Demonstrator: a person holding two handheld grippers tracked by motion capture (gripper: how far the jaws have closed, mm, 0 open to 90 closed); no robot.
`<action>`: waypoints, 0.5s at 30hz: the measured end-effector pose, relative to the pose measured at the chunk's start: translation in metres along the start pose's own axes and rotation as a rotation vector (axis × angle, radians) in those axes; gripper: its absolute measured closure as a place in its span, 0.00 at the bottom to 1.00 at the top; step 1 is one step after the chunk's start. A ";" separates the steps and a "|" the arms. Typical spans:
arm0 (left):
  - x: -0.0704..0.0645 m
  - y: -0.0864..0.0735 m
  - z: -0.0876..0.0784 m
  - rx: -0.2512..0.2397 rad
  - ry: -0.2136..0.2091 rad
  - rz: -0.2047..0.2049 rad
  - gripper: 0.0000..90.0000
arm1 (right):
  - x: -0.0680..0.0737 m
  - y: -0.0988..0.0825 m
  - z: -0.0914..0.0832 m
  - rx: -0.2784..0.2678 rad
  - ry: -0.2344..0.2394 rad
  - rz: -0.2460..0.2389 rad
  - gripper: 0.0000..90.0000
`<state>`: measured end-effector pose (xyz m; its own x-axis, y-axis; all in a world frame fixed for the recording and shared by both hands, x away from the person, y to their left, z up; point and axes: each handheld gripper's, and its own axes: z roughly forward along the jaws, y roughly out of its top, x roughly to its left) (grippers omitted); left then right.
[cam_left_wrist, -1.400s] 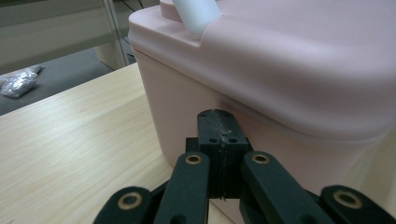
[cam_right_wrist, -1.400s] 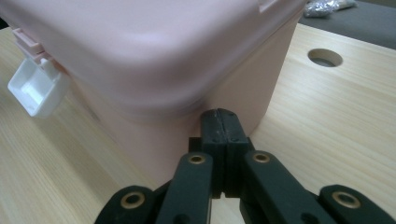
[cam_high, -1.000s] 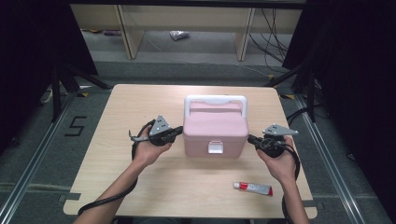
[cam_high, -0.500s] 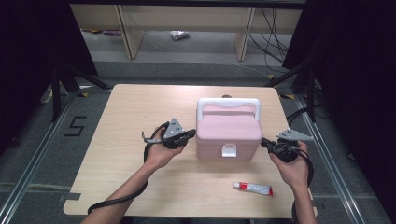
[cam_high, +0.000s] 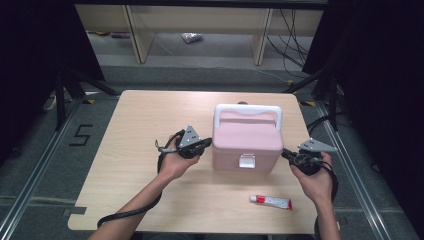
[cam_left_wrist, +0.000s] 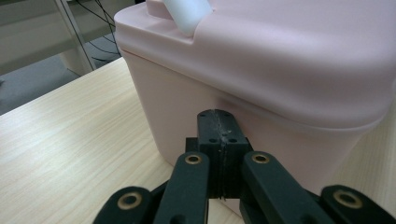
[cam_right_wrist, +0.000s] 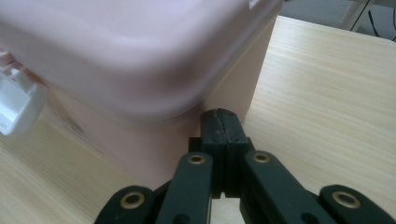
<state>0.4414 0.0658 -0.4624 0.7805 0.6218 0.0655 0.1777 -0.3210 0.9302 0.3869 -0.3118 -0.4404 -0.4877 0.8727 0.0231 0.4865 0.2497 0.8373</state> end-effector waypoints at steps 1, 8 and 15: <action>-0.001 0.000 0.000 0.000 -0.001 -0.002 1.00 | -0.002 -0.001 0.000 -0.005 0.001 -0.010 1.00; -0.003 0.000 0.003 -0.009 -0.005 -0.014 1.00 | -0.004 -0.002 -0.002 -0.011 -0.017 -0.004 1.00; 0.008 -0.006 -0.012 -0.036 -0.018 -0.103 0.70 | -0.006 -0.001 -0.003 -0.023 -0.050 -0.012 0.96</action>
<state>0.4396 0.0811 -0.4635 0.7695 0.6375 -0.0374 0.2363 -0.2298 0.9441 0.3873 -0.3183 -0.4401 -0.4560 0.8899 -0.0136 0.4639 0.2507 0.8497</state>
